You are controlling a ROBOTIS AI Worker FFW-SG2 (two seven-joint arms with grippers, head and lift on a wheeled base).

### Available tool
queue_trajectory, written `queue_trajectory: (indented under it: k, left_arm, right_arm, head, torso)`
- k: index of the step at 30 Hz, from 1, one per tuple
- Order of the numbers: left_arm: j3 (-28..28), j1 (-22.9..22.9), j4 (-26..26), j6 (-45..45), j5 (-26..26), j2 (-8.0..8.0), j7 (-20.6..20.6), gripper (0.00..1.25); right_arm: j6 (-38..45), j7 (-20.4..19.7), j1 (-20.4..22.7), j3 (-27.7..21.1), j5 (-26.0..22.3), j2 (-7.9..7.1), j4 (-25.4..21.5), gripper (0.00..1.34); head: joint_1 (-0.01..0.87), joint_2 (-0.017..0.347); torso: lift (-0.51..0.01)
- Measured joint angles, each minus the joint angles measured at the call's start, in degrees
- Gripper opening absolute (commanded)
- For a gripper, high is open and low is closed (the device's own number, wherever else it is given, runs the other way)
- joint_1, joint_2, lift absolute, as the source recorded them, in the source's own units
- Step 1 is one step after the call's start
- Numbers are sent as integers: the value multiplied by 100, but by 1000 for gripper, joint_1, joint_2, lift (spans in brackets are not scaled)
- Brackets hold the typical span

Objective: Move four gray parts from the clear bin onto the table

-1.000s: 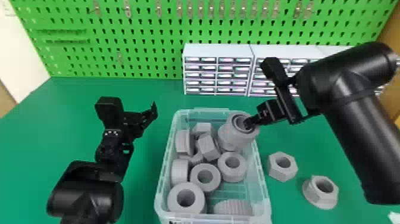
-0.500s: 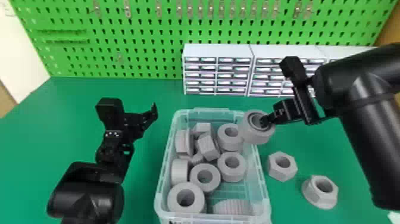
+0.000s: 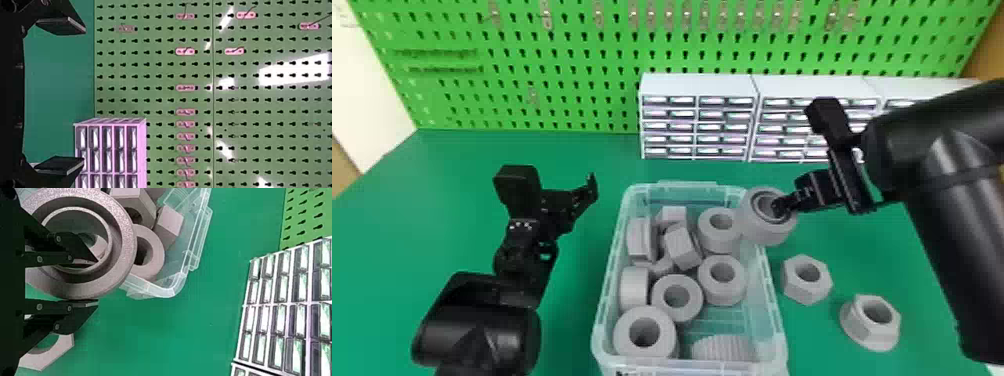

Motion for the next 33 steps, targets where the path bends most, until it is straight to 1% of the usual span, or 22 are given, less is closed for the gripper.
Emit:
queue_trajectory:
  k: [10, 27, 33]
  left_arm:
    - [-41, -9, 0, -7, -8, -7, 44, 1131]
    - [-111, -37, 43, -31, 9, -7, 62, 1132]
    - [-133, -36, 59, -63, 25, -15, 112, 1132]
  right_arm:
    - [0, 0, 80, -315, 256, -69, -86, 434]
    - [0, 0, 289, -975, 759, -127, -84, 434]
    - [0, 0, 434, -1240, 882, -192, -83, 434]
  head:
    - [693, 72]
    - [693, 72]
    - [693, 72]
  torso:
    - [-52]
    - [-52]
    - [-52]
